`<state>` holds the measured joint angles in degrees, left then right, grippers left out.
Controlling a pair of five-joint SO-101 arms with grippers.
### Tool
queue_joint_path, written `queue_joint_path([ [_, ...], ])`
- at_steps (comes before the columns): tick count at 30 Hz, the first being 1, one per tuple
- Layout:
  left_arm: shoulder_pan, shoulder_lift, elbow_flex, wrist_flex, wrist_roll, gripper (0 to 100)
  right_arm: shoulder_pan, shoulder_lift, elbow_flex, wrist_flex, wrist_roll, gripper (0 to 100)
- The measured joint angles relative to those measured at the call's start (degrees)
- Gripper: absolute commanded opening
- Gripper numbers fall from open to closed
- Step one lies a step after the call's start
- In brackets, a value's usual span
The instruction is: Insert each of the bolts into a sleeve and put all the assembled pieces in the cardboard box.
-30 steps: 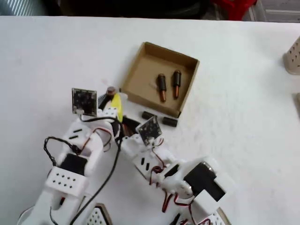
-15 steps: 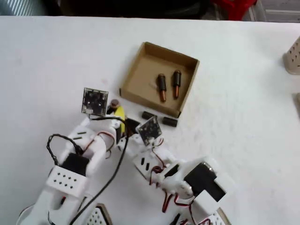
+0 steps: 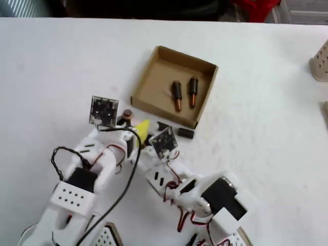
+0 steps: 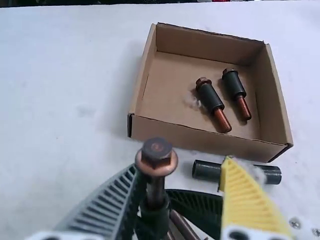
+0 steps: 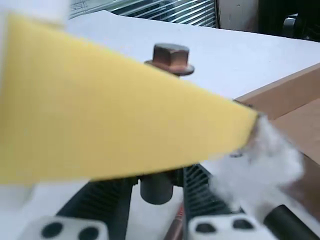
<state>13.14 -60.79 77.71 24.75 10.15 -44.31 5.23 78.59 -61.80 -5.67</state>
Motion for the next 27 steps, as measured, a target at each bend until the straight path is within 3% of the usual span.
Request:
queue_joint_path([
  [9,-3.69,0.00,1.93,1.85,-0.44,28,-0.09,0.00,0.00,0.00,0.00,1.7],
  [19,-4.31,-0.70,5.19,3.60,-6.59,28,-0.26,0.09,0.09,0.35,0.00,1.7],
  [27,-4.13,-0.97,0.79,3.69,3.87,28,-0.18,0.09,0.09,0.35,0.00,1.7],
])
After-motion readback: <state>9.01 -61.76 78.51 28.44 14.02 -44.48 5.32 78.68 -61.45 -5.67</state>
